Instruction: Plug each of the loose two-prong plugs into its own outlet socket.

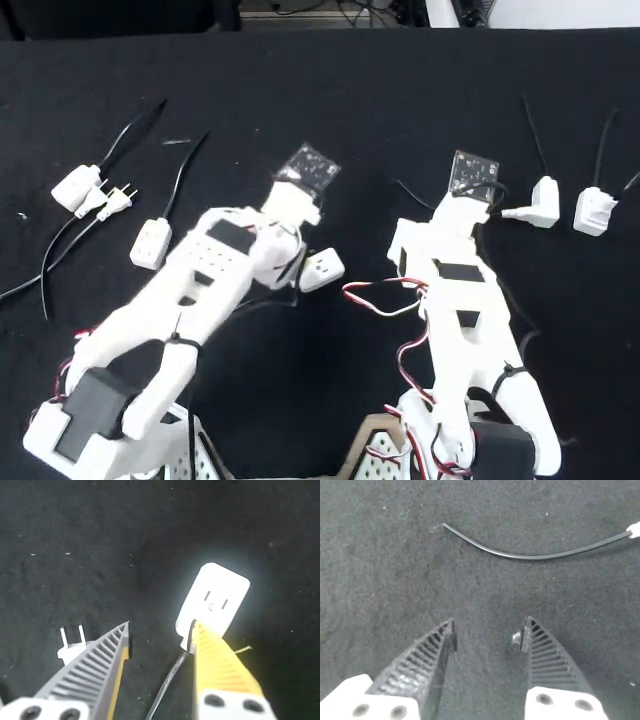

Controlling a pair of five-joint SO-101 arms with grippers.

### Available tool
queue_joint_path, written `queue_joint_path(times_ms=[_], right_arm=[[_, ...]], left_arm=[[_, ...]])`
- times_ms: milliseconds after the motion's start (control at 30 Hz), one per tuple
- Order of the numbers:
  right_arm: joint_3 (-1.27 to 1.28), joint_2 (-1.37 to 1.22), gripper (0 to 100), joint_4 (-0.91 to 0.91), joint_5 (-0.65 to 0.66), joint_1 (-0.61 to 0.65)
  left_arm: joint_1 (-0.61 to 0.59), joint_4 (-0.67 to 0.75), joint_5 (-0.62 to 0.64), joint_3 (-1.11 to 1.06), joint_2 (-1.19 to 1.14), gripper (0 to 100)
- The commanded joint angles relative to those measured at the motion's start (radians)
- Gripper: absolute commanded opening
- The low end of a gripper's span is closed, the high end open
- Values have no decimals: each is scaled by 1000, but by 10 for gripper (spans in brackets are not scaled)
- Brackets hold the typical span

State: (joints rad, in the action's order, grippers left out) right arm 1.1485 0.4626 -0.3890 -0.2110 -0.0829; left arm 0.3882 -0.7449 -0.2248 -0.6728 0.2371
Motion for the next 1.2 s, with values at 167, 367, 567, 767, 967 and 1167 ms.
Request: queue_joint_path(times_ms=[167,367,567,767,967,1167], right_arm=[[-97,-2,201,-2,-5,14],[-97,-2,201,-2,-5,14],[-97,-2,201,-2,-5,12],[-104,5,201,-8,-11,-14],[-124,5,201,-9,-75,-130],[-125,1,201,-9,-83,-146]], left_arm=[[-12,164,-8,-59,-87,199],[-25,158,-8,93,-313,199],[-160,75,-6,292,-443,199],[-216,-222,-6,472,-404,199],[-56,-311,-9,332,-207,199],[107,-75,-11,39,41,202]])
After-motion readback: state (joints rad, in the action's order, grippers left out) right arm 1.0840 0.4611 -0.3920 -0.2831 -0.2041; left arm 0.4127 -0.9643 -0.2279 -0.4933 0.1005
